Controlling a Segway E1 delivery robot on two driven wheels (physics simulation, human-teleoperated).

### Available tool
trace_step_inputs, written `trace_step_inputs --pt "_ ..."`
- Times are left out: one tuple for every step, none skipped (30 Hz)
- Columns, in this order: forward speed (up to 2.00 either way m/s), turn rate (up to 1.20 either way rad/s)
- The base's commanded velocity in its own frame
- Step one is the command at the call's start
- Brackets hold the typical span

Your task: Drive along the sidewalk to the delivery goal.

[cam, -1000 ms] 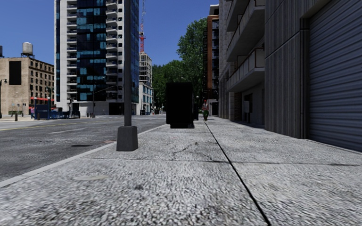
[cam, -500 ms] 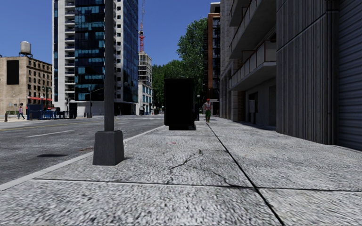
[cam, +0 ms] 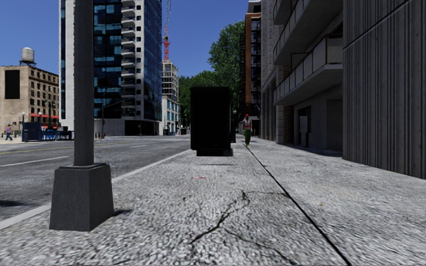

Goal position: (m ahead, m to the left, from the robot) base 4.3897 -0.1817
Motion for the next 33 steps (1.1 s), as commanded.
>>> trace_step_inputs --pt "2.00 -0.13" --pt "2.00 -0.17" --pt "2.00 -0.18" --pt "2.00 -0.18" --pt "2.00 -0.18" --pt "2.00 -0.19" --pt "2.00 -0.19" --pt "2.00 -0.19" --pt "2.00 -0.19" --pt "2.00 -0.19" --pt "2.00 -0.19" --pt "2.00 -0.19" --pt "2.00 -0.19" --pt "2.00 -0.19" --pt "2.00 -0.19" --pt "2.00 -0.24" --pt "2.00 -0.27" --pt "2.00 -0.28" --pt "2.00 -0.28" --pt "2.00 -0.28" --pt "2.00 -0.28" --pt "2.00 -0.28" --pt "2.00 -0.08" --pt "2.00 -0.08" --pt "2.00 0.00" --pt "2.00 0.00" --pt "2.00 0.00" --pt "2.00 0.00" --pt "2.00 0.00" --pt "2.00 0.00" --pt "2.00 0.00" --pt "2.00 0.00" --pt "2.00 0.00"
